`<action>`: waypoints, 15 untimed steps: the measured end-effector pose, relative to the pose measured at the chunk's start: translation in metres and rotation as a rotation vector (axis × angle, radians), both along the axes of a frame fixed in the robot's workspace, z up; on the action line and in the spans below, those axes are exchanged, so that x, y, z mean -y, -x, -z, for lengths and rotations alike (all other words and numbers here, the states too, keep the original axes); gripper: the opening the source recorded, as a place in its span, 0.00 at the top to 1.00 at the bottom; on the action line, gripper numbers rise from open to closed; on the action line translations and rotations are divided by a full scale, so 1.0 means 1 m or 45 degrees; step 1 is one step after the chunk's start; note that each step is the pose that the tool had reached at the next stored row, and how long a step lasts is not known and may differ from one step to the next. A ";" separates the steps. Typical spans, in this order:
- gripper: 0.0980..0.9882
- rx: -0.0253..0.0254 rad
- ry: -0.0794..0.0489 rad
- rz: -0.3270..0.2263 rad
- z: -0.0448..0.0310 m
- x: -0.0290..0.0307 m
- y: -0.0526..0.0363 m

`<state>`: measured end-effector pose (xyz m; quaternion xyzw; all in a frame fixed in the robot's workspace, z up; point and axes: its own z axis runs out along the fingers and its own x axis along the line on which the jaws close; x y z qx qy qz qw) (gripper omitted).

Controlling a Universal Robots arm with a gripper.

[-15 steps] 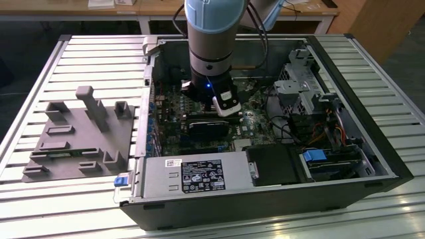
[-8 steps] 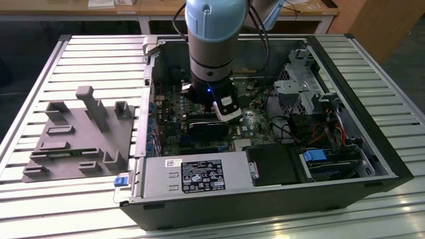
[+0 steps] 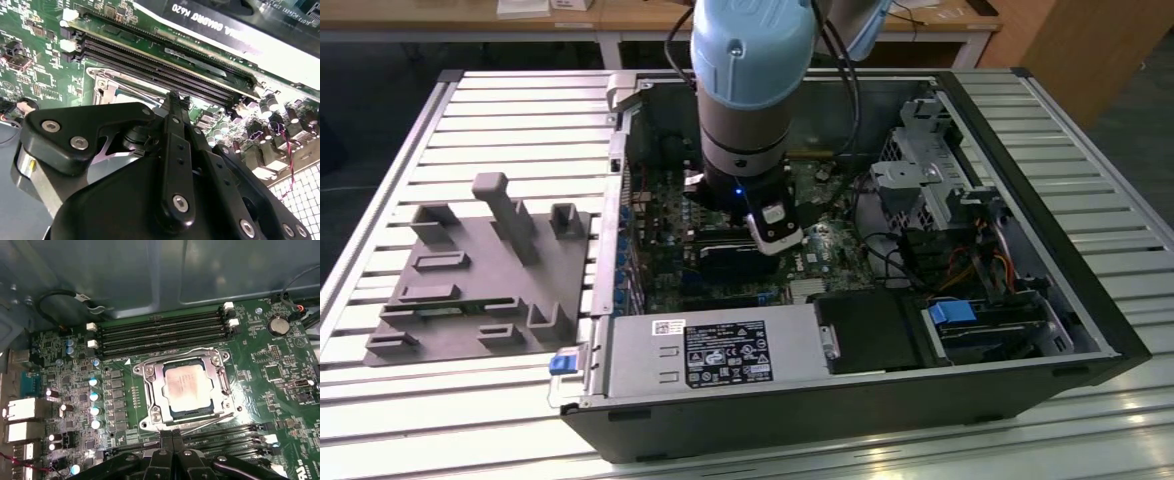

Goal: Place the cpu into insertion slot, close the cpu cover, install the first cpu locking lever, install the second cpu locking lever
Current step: 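Install the second cpu locking lever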

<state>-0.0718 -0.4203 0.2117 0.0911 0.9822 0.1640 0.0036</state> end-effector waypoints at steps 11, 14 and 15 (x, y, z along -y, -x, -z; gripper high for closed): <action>1.00 -0.0001 -0.044 -0.002 0.0077 0.0029 0.0082; 1.00 0.0000 -0.060 -0.003 0.0098 0.0029 0.0098; 1.00 0.0000 -0.068 -0.003 0.0106 0.0029 0.0101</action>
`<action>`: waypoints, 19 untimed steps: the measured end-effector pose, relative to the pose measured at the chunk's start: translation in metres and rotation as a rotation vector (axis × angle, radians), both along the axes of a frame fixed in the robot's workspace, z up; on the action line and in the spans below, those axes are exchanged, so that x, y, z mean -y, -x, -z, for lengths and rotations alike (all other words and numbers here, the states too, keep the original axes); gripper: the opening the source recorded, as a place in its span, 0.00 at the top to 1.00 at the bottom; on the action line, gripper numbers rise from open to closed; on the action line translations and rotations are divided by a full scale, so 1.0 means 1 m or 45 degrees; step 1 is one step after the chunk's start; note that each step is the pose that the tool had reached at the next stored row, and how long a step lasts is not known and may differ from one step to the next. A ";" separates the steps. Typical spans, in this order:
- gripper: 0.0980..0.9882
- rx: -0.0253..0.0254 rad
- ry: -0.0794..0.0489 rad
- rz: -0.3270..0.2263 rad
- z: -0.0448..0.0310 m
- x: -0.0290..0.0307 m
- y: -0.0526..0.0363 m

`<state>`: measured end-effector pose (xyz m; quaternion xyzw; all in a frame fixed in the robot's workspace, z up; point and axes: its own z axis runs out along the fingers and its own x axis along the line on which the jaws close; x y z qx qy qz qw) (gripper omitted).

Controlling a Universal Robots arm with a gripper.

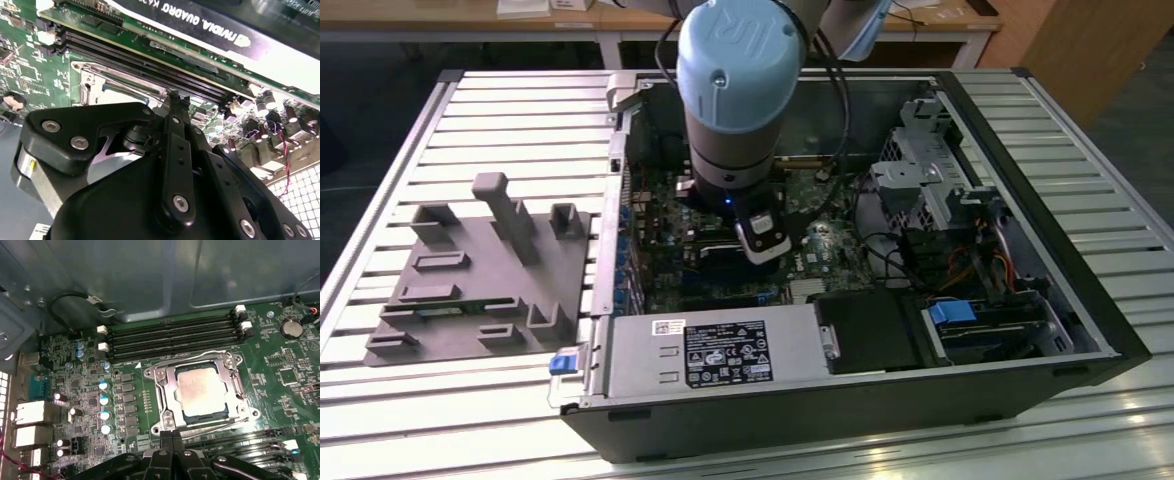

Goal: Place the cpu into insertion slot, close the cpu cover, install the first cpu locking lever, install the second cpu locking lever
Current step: 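Install the second cpu locking lever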

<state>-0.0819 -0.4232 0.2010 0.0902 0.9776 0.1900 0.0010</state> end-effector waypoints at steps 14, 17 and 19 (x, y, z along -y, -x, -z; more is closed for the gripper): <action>1.00 -0.0001 -0.022 0.000 0.0087 -0.0023 0.0070; 1.00 0.0000 -0.023 0.000 0.0098 -0.0046 0.0072; 1.00 0.0000 -0.023 0.000 0.0109 -0.0061 0.0072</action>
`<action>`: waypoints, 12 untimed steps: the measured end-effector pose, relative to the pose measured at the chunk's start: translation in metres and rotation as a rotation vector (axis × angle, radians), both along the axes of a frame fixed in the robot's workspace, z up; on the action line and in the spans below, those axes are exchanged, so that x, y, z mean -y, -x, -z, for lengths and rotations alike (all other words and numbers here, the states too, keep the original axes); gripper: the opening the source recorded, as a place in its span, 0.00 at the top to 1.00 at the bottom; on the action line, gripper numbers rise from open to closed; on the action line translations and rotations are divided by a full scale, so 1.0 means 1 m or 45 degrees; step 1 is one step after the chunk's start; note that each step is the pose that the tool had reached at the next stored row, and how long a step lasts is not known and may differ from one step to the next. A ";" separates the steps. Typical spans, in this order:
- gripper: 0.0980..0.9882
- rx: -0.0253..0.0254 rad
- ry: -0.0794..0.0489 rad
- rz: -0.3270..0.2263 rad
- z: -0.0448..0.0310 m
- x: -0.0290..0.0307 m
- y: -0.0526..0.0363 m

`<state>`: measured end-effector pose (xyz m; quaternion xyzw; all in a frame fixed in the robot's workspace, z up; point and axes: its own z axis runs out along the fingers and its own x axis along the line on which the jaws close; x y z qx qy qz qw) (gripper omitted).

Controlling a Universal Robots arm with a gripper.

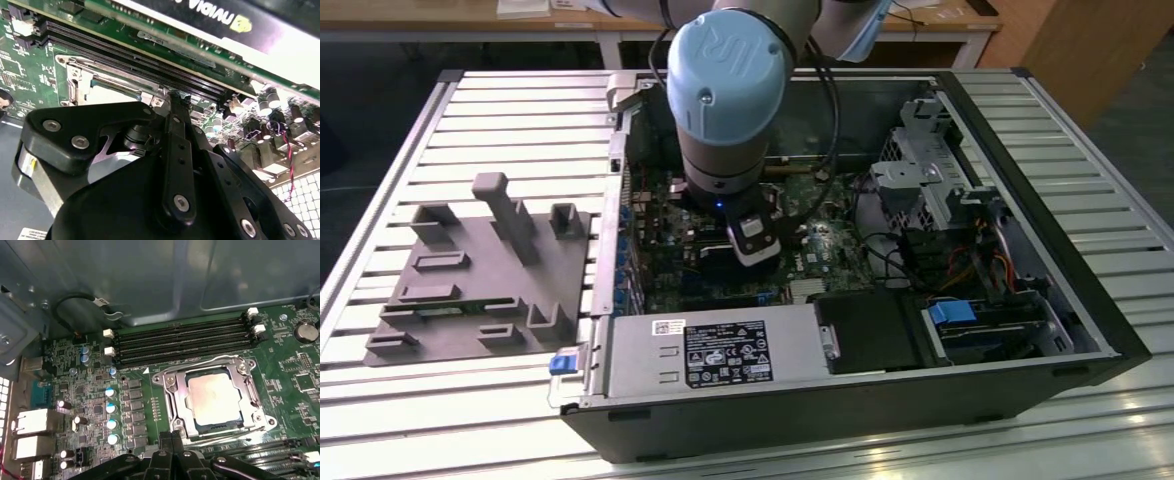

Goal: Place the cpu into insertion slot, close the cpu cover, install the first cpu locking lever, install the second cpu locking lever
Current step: 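Install the second cpu locking lever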

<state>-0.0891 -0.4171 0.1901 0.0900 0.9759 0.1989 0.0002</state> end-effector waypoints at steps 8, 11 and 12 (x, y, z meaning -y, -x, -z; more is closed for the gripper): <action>1.00 -0.0002 0.000 0.000 0.0022 -0.0021 0.0000; 1.00 0.0003 0.000 0.000 0.0042 -0.0022 0.0000; 1.00 0.0004 0.000 0.000 0.0049 -0.0021 0.0000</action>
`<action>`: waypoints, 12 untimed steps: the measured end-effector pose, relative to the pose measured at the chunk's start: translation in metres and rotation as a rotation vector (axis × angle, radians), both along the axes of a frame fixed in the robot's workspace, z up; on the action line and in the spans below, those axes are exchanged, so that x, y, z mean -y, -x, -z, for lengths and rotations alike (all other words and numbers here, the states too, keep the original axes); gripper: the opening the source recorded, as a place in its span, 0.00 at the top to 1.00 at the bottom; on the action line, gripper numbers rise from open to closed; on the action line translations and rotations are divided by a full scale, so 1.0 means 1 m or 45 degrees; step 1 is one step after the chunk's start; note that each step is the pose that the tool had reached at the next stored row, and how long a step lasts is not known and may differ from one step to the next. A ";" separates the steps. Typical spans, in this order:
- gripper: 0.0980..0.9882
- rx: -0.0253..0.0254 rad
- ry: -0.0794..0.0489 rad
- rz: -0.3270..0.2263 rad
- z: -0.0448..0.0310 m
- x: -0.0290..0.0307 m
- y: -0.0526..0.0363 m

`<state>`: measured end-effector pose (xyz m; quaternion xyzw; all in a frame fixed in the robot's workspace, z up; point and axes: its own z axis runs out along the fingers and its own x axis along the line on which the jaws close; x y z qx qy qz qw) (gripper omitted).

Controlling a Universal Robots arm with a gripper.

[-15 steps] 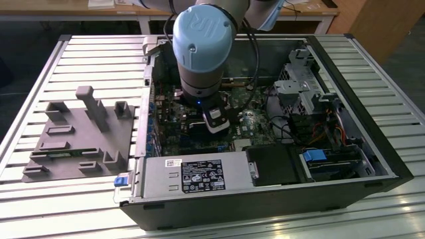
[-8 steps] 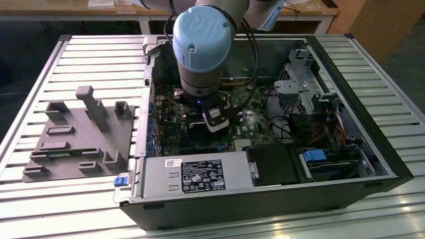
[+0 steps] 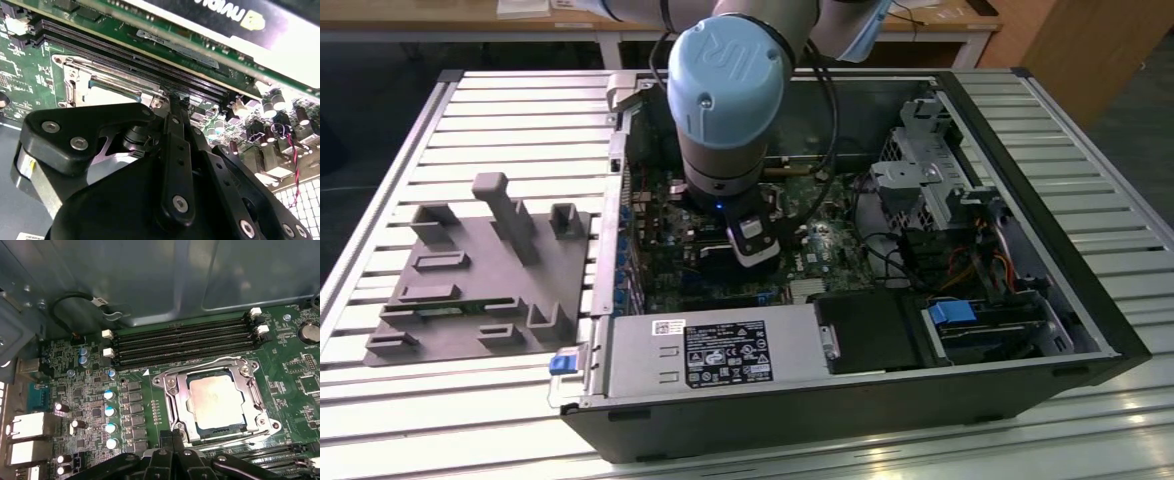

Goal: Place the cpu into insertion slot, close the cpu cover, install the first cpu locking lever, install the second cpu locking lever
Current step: 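Install the second cpu locking lever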

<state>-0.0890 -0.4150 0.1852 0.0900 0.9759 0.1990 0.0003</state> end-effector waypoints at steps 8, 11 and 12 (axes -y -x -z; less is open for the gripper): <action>1.00 -0.0004 0.004 0.000 -0.0013 0.0000 0.0000; 1.00 -0.0001 0.004 0.000 -0.0069 0.0000 0.0000; 1.00 -0.0001 0.004 0.000 -0.0092 0.0000 0.0000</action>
